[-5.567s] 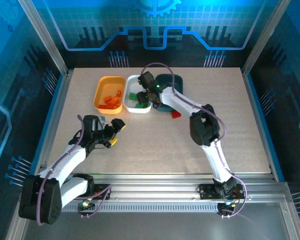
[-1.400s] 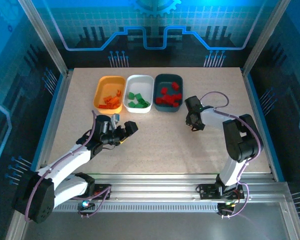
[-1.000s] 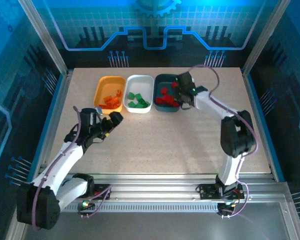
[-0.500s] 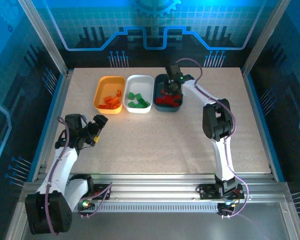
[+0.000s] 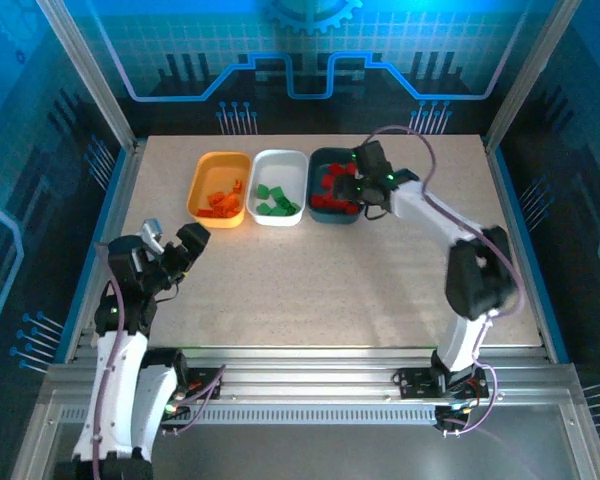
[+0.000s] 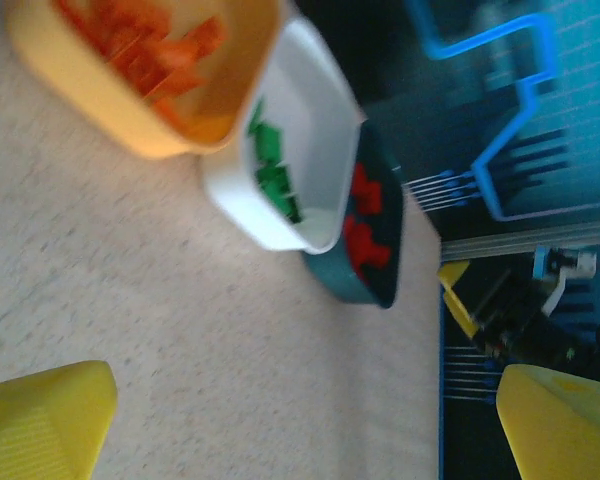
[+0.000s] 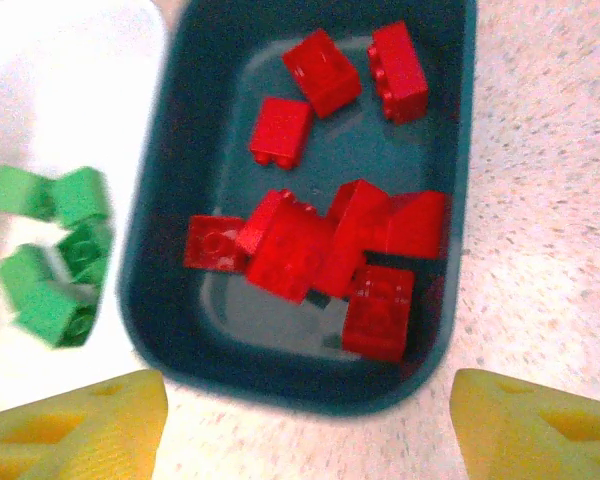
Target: Sort the legos into containers by color
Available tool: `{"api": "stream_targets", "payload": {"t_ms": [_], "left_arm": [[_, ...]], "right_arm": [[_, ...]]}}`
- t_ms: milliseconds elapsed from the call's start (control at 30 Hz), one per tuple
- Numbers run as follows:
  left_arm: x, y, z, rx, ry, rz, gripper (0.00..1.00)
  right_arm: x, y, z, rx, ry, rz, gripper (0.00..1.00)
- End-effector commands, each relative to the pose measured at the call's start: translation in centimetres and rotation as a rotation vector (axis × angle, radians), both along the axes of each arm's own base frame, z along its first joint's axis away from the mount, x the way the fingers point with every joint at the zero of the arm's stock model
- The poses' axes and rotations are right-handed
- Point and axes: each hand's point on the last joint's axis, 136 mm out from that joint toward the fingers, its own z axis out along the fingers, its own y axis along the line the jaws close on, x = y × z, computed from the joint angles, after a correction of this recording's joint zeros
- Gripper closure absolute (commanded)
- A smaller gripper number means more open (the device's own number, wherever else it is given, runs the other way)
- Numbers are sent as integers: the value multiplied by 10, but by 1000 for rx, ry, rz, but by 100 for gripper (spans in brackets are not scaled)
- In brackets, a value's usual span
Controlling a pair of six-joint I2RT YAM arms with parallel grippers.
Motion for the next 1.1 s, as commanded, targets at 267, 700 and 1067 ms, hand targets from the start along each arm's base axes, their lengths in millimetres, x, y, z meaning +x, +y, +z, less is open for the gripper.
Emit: {"api": "stream_targets", "payload": {"t_ms": [267,700,1067], "left_arm": [[4,-2,39,61,-122,-27,1],[23,42,11,22,41,272,1],[57,62,17,297,-312,344,1]], "right_arm": [[-102,50,122,82,-426,284,19],[-136,14,153,-38,-635,241,0],[-112,-65,56,-182,-597,67,0]]}}
